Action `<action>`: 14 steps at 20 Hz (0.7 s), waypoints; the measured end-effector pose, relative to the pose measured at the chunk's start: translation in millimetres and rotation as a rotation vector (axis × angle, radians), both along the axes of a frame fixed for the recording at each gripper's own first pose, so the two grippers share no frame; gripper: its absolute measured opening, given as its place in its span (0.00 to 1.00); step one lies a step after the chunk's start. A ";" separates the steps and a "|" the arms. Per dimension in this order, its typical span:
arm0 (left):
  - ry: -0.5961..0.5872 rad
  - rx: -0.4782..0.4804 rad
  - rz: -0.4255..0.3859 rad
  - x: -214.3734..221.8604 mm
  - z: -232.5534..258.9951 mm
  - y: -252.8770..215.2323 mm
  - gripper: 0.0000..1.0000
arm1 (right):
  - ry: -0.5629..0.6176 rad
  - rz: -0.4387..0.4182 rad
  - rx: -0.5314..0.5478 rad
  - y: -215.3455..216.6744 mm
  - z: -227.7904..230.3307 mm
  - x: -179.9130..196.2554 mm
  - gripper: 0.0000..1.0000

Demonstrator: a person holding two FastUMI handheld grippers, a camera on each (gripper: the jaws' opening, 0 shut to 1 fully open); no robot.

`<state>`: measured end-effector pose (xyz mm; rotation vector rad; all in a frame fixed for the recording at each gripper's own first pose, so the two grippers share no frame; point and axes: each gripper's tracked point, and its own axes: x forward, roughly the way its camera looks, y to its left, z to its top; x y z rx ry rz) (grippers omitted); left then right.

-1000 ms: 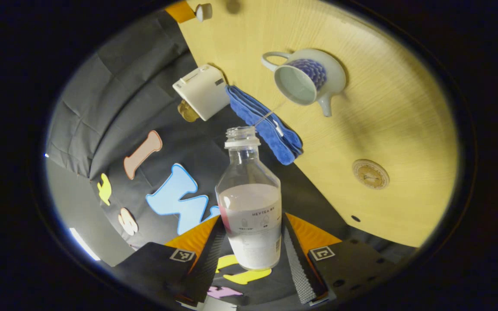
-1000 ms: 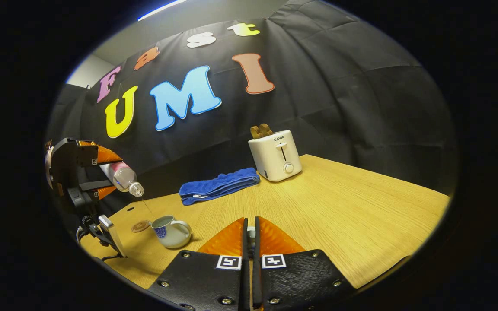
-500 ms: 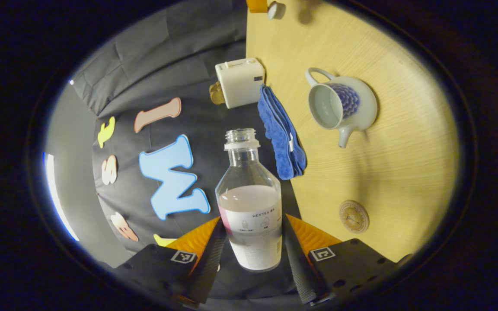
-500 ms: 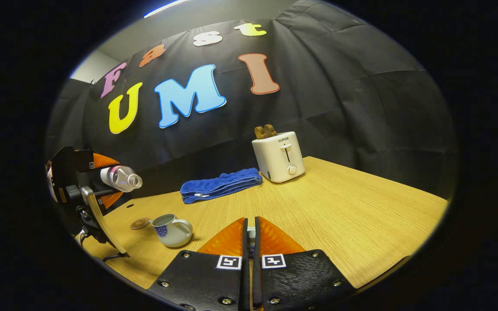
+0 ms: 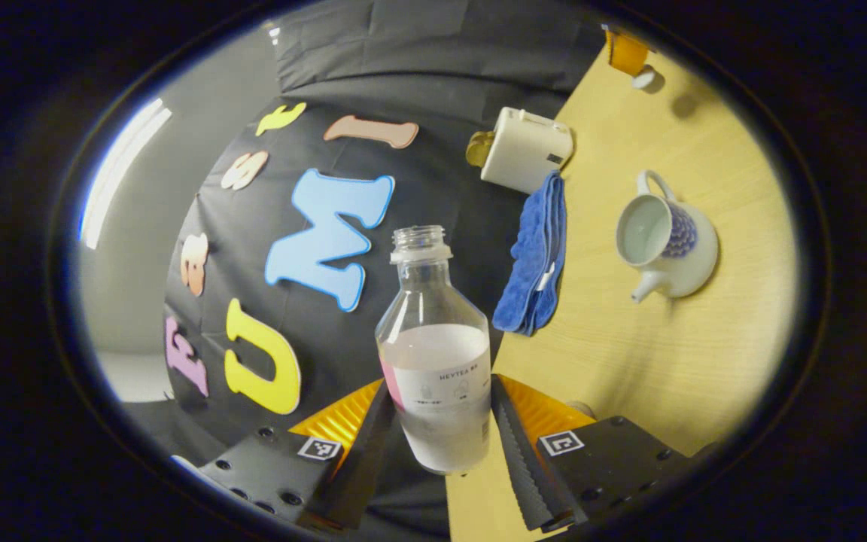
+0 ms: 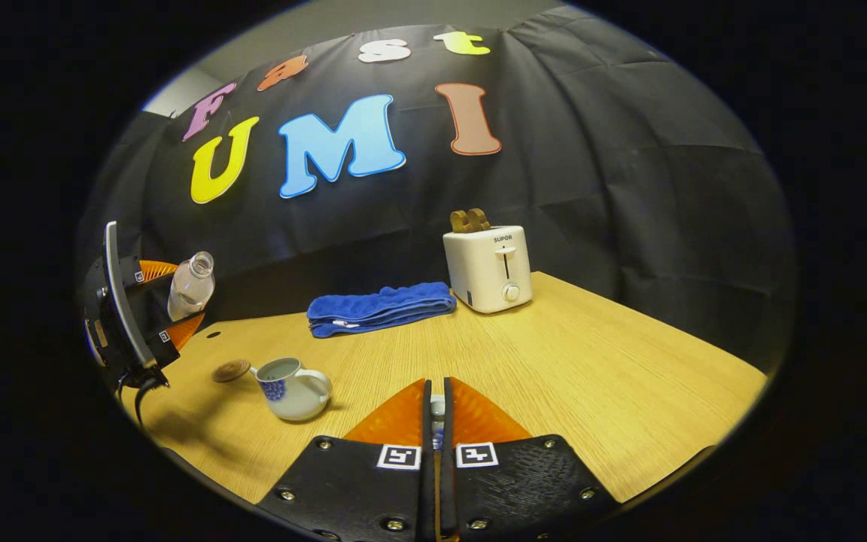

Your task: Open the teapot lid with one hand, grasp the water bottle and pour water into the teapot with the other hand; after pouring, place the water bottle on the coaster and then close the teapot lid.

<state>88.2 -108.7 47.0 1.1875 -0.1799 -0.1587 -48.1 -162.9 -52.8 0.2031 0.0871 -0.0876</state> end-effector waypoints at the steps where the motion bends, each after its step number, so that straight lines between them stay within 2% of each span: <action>1: 0.016 -0.071 -0.002 2.9 -3.5 5.1 0.87 | -0.005 -0.010 -0.010 1.4 4.5 0.5 0.03; 8: 0.110 -0.516 -0.020 39.9 -22.8 29.7 0.87 | -0.015 -0.066 -0.058 21.0 21.3 3.2 0.03; 14: 0.156 -0.876 0.019 65.5 -31.8 53.7 0.87 | -0.006 -0.078 -0.085 37.8 24.5 5.5 0.03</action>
